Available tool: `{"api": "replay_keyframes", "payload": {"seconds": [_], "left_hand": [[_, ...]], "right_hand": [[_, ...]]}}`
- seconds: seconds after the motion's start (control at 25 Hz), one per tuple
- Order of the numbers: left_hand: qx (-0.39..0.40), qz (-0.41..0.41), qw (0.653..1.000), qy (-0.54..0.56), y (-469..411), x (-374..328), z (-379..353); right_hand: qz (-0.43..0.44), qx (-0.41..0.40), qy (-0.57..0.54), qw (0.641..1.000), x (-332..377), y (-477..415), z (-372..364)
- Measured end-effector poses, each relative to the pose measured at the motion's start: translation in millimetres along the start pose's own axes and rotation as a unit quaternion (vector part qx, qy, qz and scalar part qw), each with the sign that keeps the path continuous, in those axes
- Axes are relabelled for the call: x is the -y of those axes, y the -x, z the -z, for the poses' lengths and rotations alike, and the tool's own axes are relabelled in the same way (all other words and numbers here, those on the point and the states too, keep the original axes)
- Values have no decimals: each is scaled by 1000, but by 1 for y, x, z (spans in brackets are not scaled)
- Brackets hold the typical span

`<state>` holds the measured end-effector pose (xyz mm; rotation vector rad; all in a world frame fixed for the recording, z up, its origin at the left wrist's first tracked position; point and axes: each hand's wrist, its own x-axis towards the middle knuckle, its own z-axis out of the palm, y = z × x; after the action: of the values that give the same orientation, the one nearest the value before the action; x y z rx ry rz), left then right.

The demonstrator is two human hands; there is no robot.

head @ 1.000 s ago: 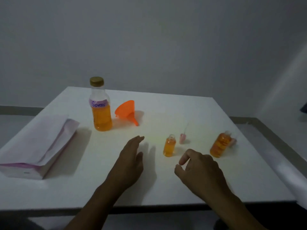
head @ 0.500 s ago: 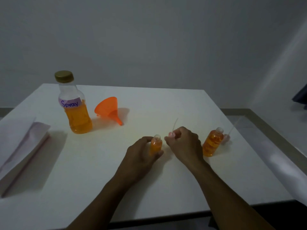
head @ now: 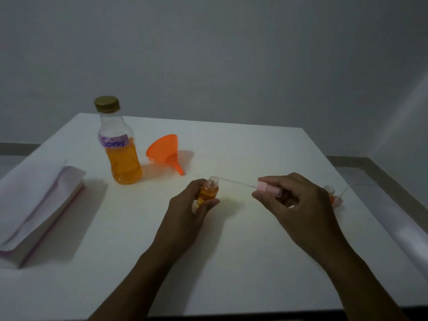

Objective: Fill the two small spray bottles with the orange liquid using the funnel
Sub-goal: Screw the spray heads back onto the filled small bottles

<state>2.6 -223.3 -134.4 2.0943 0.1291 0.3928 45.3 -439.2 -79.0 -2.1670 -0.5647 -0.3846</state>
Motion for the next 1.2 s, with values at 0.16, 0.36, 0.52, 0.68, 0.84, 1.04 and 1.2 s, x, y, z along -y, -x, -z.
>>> {"api": "replay_keyframes", "payload": {"seconds": [0.16, 0.36, 0.52, 0.68, 0.84, 1.04, 1.2], "left_hand": [[2, 10, 1000, -4, 1, 7, 7], [13, -32, 999, -31, 4, 10, 5], [31, -48, 997, -53, 5, 11, -5], [41, -57, 995, -67, 5, 10, -12], [47, -57, 994, -77, 4, 16, -11], [45, -67, 994, -68, 5, 16, -12], [39, -77, 994, -69, 4, 13, -16]], "right_hand": [[50, 2, 48, 998, 2, -1, -4], [114, 6, 74, 991, 3, -6, -10], [182, 62, 103, 976, 6, -21, -22], [211, 128, 125, 961, 2, -35, -29], [191, 176, 76, 963, -1, -40, -26], [41, 197, 117, 972, -4, -36, -30], [-33, 191, 63, 979, -8, -39, -19]]}}
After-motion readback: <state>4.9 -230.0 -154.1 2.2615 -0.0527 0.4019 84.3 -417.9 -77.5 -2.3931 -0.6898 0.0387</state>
